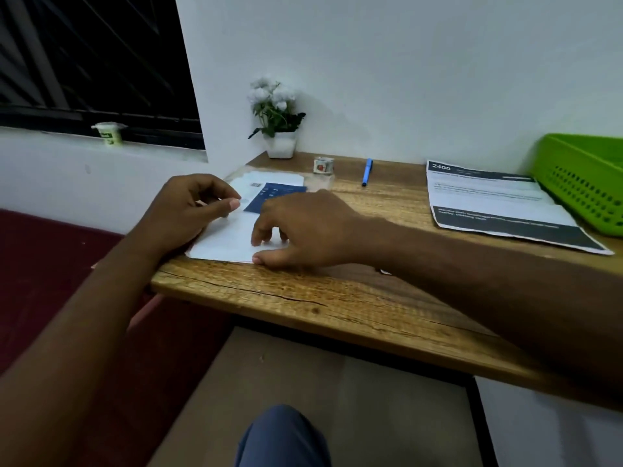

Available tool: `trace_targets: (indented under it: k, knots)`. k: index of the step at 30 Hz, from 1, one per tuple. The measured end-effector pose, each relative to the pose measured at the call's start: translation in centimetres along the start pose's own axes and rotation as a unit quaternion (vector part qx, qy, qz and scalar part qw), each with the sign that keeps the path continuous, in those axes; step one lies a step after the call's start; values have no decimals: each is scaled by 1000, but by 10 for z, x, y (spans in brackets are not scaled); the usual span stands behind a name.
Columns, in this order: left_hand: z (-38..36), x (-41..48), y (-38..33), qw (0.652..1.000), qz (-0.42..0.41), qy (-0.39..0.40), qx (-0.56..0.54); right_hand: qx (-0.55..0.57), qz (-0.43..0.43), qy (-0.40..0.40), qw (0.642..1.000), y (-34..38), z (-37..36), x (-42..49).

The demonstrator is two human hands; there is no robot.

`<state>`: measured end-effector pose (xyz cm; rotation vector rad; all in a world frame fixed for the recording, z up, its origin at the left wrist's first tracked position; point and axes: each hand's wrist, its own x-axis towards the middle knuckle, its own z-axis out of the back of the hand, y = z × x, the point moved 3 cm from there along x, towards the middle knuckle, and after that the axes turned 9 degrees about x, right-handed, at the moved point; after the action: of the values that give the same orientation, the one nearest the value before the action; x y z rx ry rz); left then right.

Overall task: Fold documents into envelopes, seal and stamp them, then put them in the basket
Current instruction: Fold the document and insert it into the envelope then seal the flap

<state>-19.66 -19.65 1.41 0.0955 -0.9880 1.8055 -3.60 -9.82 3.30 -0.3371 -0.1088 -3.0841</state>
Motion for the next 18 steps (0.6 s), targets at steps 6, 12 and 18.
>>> trace_targets:
  k: [6, 12, 18]
  knots:
    - [0, -7, -9, 1000, -8, 18, -24, -118, 38, -61, 990, 12, -8, -2]
    - [-1, -10, -12, 1000, -11, 27, -9, 59, 22, 33, 997, -8, -3, -5]
    - [0, -10, -13, 1000, -7, 24, 0, 237, -31, 44, 970, -25, -2, -10]
